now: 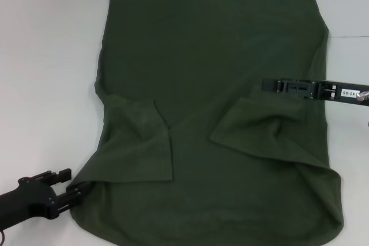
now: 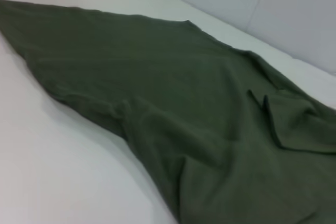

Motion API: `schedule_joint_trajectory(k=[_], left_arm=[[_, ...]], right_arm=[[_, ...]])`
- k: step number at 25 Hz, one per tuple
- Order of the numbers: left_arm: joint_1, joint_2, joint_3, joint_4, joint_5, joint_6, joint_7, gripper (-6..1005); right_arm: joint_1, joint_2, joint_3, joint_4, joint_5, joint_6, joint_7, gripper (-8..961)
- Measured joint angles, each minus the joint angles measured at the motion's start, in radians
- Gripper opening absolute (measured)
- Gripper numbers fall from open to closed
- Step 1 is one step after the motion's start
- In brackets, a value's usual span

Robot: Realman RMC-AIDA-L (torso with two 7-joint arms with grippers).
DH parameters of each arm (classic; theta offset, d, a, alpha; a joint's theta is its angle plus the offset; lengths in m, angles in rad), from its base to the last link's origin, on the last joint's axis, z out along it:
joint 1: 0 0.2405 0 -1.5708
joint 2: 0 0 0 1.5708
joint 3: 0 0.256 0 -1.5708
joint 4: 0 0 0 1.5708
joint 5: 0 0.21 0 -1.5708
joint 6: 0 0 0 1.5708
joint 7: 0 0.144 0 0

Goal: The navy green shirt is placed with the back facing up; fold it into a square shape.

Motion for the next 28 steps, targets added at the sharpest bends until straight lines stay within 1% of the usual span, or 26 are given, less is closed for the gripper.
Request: schedule_joint_trajectory(k=[6, 9, 13, 23, 28], left_arm=[[0.005, 0.0, 0.002, 0.057, 0.007, 0.074, -0.065, 630], [0.005, -0.001, 0.005, 0.097, 0.046, 0.082, -0.132, 630], [-0.01, -0.009, 0.005, 0.125, 0.11, 0.077, -0.171, 631], [-0.026, -0.011, 0.005, 0.123, 0.127, 0.018, -0.172, 631], [-0.03, -0.011, 0.007, 0.121, 0.131, 0.013, -0.173, 631]], right_arm=[[0.003, -0.001, 0.0, 0.001, 0.001, 0.002, 0.0, 911], [0.003, -0.002, 0.0, 0.001, 0.001, 0.002, 0.0, 911], [0.003, -0.002, 0.0, 0.001, 0.001, 0.004, -0.001, 910], [0.009, -0.004, 0.0, 0.001, 0.001, 0.006, -0.003, 910], [0.011, -0.004, 0.001, 0.001, 0.001, 0.008, -0.003, 909]])
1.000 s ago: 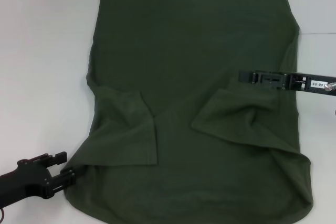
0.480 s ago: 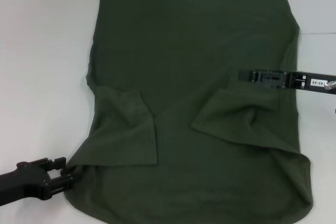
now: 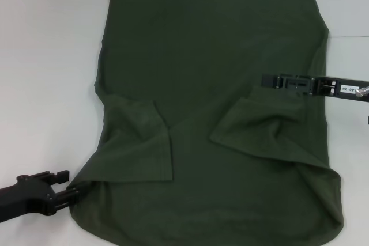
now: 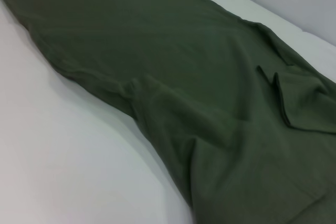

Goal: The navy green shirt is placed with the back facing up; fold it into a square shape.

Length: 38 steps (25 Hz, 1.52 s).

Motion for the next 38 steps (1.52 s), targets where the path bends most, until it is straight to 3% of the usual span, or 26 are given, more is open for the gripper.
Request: schedule_joint_trajectory(k=[38], left_arm=[[-0.033, 0.0, 0.035, -0.012, 0.051, 0.091, -0.019, 630]], right_arm=[[0.0, 0.001, 0.001, 0.001, 0.003, 0.005, -0.005, 907]])
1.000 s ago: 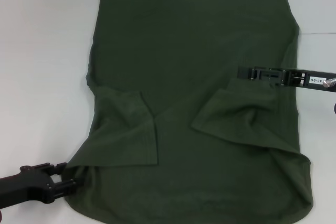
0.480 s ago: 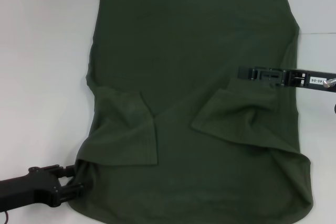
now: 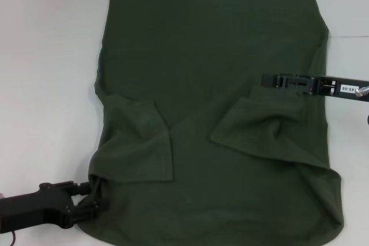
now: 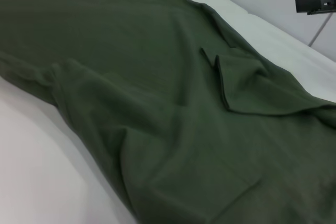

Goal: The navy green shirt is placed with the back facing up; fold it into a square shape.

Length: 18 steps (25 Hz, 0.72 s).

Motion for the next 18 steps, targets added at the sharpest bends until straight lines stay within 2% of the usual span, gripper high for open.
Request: schedule_joint_trajectory(k=[8, 18], left_arm=[[0.001, 0.0, -0.001, 0.005, 0.0, -0.024, -0.001, 630], [0.017, 0.011, 0.0, 0.03, 0.002, -0.021, -0.033, 630]], right_arm=[[-0.001, 0.0, 0.0, 0.0, 0.002, 0.001, -0.002, 907], [-0.003, 0.0, 0.0, 0.0, 0.013, 0.003, -0.003, 906]])
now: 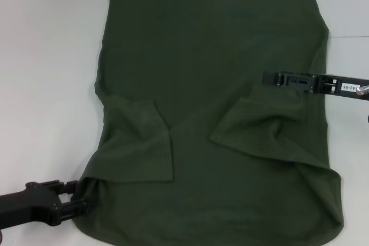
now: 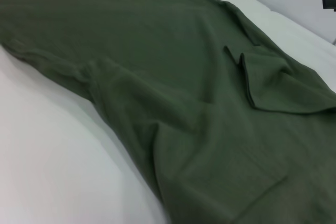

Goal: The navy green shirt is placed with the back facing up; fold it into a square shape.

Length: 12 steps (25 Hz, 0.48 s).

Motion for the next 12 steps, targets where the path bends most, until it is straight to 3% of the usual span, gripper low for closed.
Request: schedule_joint_trajectory(k=[12], left_arm=[[-0.003, -0.009, -0.001, 0.054, 0.09, 0.049, -0.078, 631]], right_arm=[[0.003, -0.001, 0.0, 0.0, 0.0, 0.001, 0.0, 905]])
